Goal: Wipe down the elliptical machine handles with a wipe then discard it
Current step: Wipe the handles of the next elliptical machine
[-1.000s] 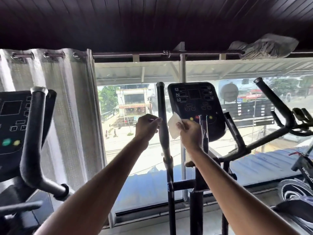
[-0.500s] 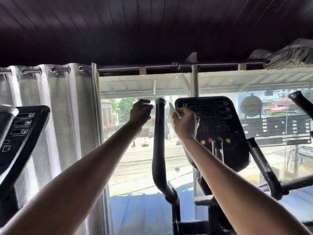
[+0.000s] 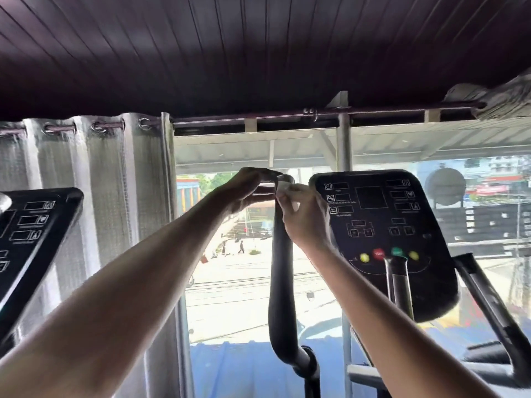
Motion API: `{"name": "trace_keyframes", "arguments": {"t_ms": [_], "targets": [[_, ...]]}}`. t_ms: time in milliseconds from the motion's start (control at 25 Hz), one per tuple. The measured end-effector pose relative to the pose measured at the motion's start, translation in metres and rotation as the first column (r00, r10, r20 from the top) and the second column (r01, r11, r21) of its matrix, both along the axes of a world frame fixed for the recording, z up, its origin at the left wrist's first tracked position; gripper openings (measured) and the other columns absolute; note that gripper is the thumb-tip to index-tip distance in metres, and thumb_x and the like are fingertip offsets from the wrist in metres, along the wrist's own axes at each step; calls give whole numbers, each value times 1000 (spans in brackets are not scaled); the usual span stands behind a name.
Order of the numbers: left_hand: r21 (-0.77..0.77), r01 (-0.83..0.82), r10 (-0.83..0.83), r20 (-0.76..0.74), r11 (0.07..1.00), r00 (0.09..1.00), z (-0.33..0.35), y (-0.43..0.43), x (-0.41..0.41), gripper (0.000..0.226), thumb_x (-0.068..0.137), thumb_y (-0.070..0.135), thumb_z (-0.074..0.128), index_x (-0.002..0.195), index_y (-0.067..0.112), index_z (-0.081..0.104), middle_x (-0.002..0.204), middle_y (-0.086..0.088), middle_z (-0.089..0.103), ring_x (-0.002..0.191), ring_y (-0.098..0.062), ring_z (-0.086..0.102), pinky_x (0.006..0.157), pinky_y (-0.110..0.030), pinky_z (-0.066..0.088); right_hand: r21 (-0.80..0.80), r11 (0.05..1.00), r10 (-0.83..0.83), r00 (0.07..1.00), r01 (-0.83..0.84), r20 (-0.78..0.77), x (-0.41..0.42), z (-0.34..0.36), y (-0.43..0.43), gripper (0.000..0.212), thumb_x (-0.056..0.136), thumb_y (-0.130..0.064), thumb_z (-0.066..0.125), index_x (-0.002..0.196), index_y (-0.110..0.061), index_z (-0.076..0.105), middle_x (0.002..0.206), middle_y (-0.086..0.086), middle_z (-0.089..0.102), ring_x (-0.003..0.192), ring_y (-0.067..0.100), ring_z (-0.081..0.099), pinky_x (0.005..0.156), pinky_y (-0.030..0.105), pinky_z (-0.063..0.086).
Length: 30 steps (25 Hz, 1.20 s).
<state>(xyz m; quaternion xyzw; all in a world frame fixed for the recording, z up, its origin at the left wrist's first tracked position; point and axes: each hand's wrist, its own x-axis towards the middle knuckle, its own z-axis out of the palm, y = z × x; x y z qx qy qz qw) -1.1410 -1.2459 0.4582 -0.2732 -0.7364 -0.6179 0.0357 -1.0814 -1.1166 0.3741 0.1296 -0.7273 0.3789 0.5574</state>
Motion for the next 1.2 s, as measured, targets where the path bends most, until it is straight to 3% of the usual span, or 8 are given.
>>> {"name": "trace_keyframes", "arguments": {"t_ms": [160,320,480,640,800,960,1080,1200], "targets": [[105,160,-166,48,981,985,-12,2,-24,18,102,12,56,114,8,68,115,-9,73,102,-27,70,104,-42,52,-1,996,-94,991,94,98,-4,15,7,21,88,-25,77,109,-22,77,98,0,75,86,14,67,69,21,42],[234,307,-330,64,923,942,-23,0,-40,18,103,13,53,108,12,71,104,-1,75,96,-20,70,89,-31,57,253,957,-152,988,142,21,9,18,7,11,88,-24,78,98,-20,81,84,5,73,74,18,65,68,32,53],[344,376,-427,84,860,900,-31,3,-42,23,102,11,51,107,11,74,107,-2,74,87,-15,72,81,-27,58,268,939,-233,972,216,33,5,38,3,18,88,-18,76,106,-15,78,94,6,74,80,17,66,79,30,56],[439,435,-510,62,786,858,-42,5,-45,33,100,8,49,91,13,80,95,-2,75,80,-19,69,73,-26,60,550,811,-252,968,201,19,12,36,-1,9,87,-11,75,95,-13,81,95,4,73,84,19,69,84,39,58],[485,462,-540,26,743,841,-48,7,-50,25,99,8,52,98,11,77,100,-3,75,88,-21,70,91,-36,58,503,814,-333,943,291,-7,7,49,-3,15,91,-13,72,104,-12,79,96,5,71,87,21,69,86,41,59],[498,450,-557,82,741,827,-49,5,-54,20,102,13,49,101,11,68,93,-3,70,81,-15,67,72,-25,58,720,642,-334,941,261,-43,6,44,-15,9,89,-11,73,94,-10,81,94,3,73,88,18,69,88,35,59],[494,463,-551,40,736,834,-48,3,-56,21,98,7,51,103,8,71,94,-3,74,82,-19,68,78,-28,58,648,695,-376,926,312,-42,11,48,-11,12,92,-14,71,97,-8,80,101,4,72,87,18,69,88,28,57],[472,468,-543,26,747,839,-48,2,-54,26,98,8,49,100,8,75,93,-3,75,77,-18,70,69,-26,58,702,671,-356,934,239,22,20,40,-12,7,90,-14,74,91,-11,80,97,-1,72,81,14,69,84,33,59]]}}
